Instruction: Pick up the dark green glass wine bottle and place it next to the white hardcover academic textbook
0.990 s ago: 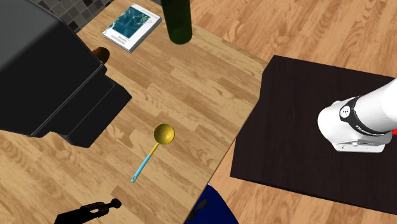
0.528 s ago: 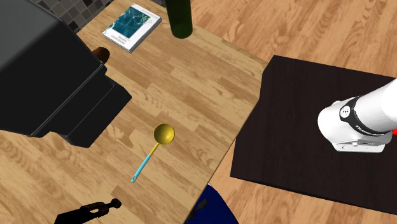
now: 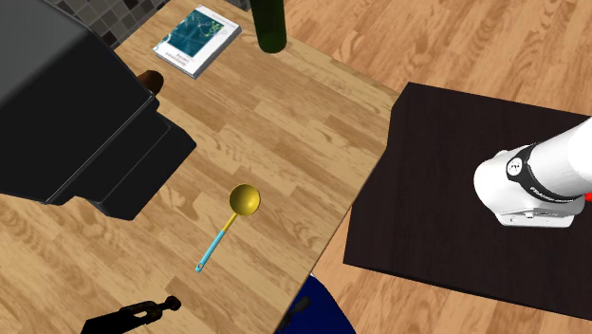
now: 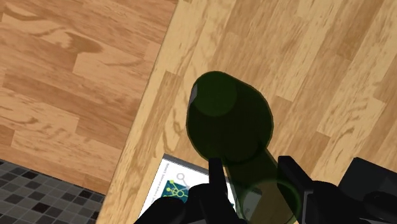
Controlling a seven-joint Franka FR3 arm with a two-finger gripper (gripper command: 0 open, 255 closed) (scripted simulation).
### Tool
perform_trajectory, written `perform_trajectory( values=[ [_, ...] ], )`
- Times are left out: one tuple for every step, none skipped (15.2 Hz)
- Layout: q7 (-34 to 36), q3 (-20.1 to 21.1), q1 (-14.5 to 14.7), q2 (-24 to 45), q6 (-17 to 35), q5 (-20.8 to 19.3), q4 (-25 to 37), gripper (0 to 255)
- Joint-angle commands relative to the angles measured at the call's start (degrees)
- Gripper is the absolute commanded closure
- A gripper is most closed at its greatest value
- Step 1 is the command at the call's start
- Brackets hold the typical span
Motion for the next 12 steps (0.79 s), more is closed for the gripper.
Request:
perform_trajectory(
  values=[
    [-0.14,-0.03,0.24,-0.49,2.12,0.01,-2.5,255],
    [-0.22,-0.06,0.36,-0.86,3.18,0.01,-3.95,255],
    [-0.29,-0.08,0.47,-1.16,4.18,0.01,-5.26,255],
    [-0.35,-0.1,0.57,-1.38,5.12,0.01,-6.44,255],
    [-0.41,-0.11,0.66,-1.56,6.02,0.02,-7.52,255],
    [-0.47,-0.12,0.74,-1.68,6.89,0.02,-8.52,255],
    [-0.52,-0.12,0.81,-1.77,7.72,0.04,-9.45,255],
    [-0.58,-0.12,0.88,-1.85,8.56,0.05,-10.37,255],
    [-0.62,-0.12,0.94,-1.86,9.34,0.06,-11.17,255],
    [-0.67,-0.11,0.98,-1.82,10.07,0.08,-11.86,255],
    [-0.71,-0.11,1.03,-1.78,10.81,0.1,-12.56,255],
    [-0.76,-0.1,1.08,-1.71,11.53,0.12,-13.22,255]
  ],
)
